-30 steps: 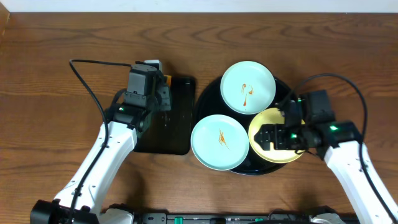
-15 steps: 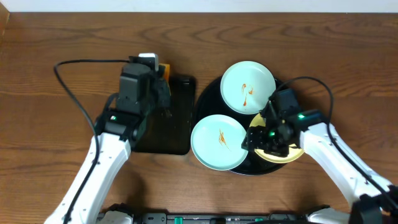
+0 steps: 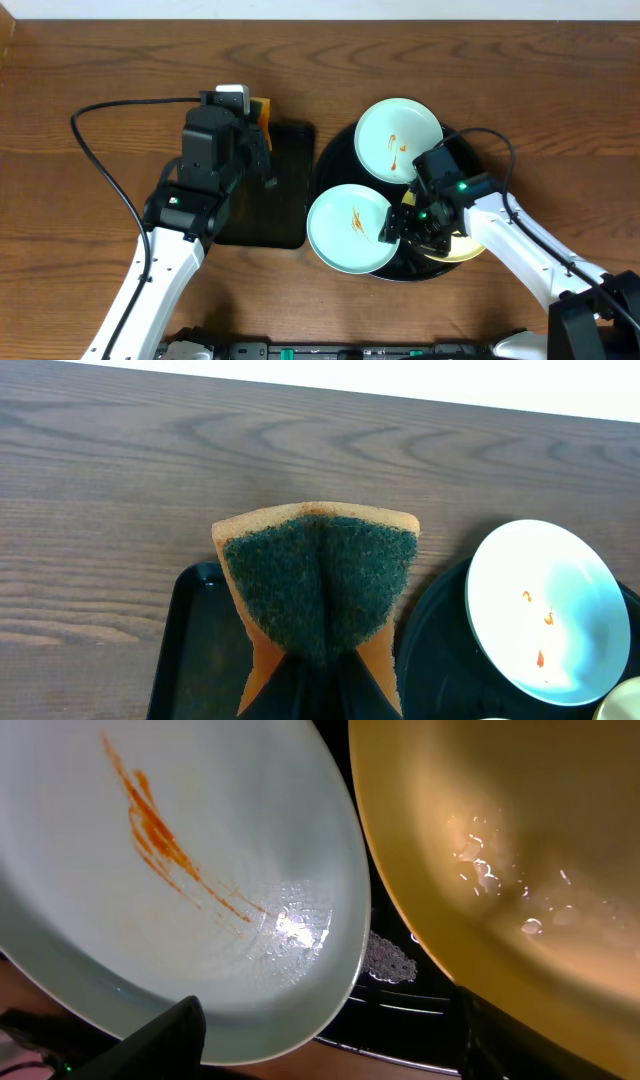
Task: Clean dirty plates on tray and stack at the side
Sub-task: 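Grip the rim of the pale green plate with the right gripper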
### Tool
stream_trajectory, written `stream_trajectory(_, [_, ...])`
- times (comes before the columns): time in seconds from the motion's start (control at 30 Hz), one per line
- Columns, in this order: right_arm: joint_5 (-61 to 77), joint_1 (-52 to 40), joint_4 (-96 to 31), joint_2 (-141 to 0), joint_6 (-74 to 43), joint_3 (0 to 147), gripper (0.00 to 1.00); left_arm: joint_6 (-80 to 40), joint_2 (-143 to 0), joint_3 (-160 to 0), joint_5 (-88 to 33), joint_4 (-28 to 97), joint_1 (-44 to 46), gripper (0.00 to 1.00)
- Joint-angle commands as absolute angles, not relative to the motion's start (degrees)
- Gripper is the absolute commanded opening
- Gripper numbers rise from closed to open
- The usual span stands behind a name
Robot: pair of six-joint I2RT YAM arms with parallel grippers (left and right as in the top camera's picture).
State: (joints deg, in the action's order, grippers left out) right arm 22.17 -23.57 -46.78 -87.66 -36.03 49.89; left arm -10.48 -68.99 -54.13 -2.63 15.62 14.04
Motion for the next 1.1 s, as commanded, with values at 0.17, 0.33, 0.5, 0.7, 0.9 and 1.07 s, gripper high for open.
stream_trajectory(0.17, [21.0, -26.0, -46.0, -88.0, -41.6, 50.0, 0.75, -9.9, -68.4, -55.0, -2.5, 16.0, 14.2, 0.09])
stream_trajectory(0.33, [19.4, -26.9, -45.4, -88.1, -43.2, 49.8, 0.75, -9.9, -68.4, -55.0, -2.5, 16.0, 14.2, 0.09])
stream_trajectory(0.5, [16.6, -27.9, -44.9, -88.1, -46.4, 49.8, 0.75, -9.9, -68.4, -55.0, -2.5, 15.9, 14.2, 0.09])
stream_trajectory(0.7, [16.6, -28.4, -44.6, -88.1, -47.9, 49.7, 0.73, -9.9, -68.4, -55.0, -2.5, 16.0, 14.2, 0.09])
stream_trajectory(0.9, [16.5, -30.0, -43.2, -88.1, -51.1, 48.0, 0.71, -9.9, -68.4, -55.0, -2.5, 16.0, 14.2, 0.09])
stream_trajectory(1.07, [16.5, -30.9, -39.6, -88.1, -52.8, 45.2, 0.57, -9.9, -68.4, -55.0, -2.5, 16.2, 14.2, 0.09])
